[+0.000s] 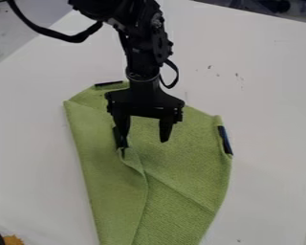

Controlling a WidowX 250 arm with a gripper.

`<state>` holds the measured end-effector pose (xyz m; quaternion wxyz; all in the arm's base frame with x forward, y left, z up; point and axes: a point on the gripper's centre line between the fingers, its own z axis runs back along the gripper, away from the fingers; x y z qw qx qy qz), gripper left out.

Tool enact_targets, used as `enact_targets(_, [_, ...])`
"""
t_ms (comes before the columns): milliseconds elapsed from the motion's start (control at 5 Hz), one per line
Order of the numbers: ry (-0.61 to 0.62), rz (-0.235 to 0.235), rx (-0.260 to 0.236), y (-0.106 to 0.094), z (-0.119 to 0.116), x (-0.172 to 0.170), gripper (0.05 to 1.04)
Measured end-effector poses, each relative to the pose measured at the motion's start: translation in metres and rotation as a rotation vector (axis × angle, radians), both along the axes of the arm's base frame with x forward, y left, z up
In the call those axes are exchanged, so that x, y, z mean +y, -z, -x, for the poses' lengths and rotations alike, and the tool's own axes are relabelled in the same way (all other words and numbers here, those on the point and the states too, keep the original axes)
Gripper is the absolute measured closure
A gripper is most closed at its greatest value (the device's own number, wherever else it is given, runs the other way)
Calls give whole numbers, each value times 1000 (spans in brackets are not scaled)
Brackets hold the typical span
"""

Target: Fold the cloth from top right to center

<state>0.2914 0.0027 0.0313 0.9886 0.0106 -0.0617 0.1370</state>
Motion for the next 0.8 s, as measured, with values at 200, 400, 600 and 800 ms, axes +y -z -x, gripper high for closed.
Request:
enact_targets(200, [-6,-2,32,7,3,0,84])
enact_targets(400, [17,-31,30,1,-6,-34,84])
enact_targets(600, [50,-44,30,-5,-22,-68,84])
enact_targets(800, [101,-43,19,-9,-45,-113,84])
